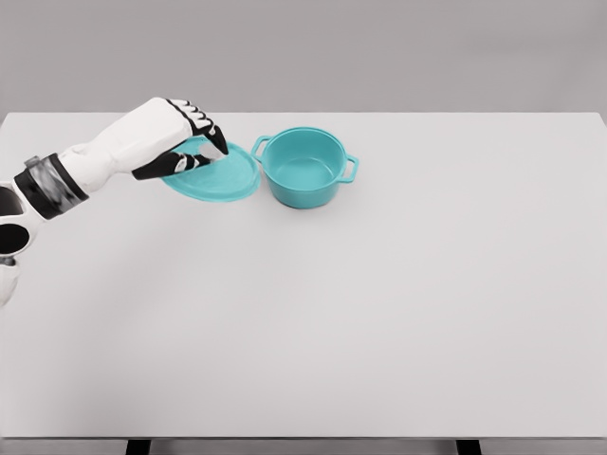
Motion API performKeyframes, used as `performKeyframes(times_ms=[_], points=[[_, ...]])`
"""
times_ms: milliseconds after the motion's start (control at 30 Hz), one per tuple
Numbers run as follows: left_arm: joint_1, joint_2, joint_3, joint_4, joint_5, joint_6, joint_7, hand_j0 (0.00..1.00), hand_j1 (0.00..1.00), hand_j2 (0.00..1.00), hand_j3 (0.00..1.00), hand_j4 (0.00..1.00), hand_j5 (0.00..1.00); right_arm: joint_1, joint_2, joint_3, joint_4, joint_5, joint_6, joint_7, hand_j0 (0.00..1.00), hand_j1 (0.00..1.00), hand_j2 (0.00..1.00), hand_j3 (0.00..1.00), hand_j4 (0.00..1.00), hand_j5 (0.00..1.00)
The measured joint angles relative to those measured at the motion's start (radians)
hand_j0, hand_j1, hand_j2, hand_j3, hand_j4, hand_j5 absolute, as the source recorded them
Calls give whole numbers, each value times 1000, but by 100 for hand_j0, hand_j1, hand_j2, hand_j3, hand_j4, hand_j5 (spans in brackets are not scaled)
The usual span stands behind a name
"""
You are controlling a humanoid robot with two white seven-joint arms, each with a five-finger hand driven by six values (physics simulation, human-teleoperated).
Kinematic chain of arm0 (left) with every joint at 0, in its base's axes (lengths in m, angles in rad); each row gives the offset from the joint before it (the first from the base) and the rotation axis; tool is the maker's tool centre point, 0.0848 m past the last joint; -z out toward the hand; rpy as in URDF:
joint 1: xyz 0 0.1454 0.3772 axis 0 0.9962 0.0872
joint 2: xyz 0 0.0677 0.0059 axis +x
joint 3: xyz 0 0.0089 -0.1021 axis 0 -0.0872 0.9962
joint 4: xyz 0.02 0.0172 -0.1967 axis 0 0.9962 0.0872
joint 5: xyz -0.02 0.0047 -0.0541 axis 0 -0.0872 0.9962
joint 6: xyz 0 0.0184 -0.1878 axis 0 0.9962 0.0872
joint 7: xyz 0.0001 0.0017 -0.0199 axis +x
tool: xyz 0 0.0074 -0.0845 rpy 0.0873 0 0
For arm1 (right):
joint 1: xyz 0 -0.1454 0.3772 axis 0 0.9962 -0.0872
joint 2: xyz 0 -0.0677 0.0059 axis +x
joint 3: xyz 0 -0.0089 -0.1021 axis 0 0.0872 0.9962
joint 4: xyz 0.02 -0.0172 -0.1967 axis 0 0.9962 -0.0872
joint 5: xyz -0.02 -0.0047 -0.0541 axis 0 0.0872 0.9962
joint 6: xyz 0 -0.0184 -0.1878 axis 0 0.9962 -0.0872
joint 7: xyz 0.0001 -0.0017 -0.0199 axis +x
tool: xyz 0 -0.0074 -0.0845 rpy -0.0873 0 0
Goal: Cover the pot with left arm
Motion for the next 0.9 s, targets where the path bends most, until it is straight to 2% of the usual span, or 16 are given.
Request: performKeyframes(times_ms=[533, 733, 900], points=[[-3, -46, 17, 0, -4, 0, -1, 44, 44, 44, 44, 44, 44, 0, 0, 0, 0, 0, 0, 0, 100, 100, 100, 100, 100, 100], [-25, -82, 18, 9, -13, 0, -3, 44, 44, 44, 44, 44, 44, 0, 0, 0, 0, 0, 0, 0, 100, 100, 100, 100, 100, 100], [-55, -120, 11, 47, -16, 0, -6, 44, 44, 44, 44, 44, 44, 0, 0, 0, 0, 0, 0, 0, 100, 100, 100, 100, 100, 100]])
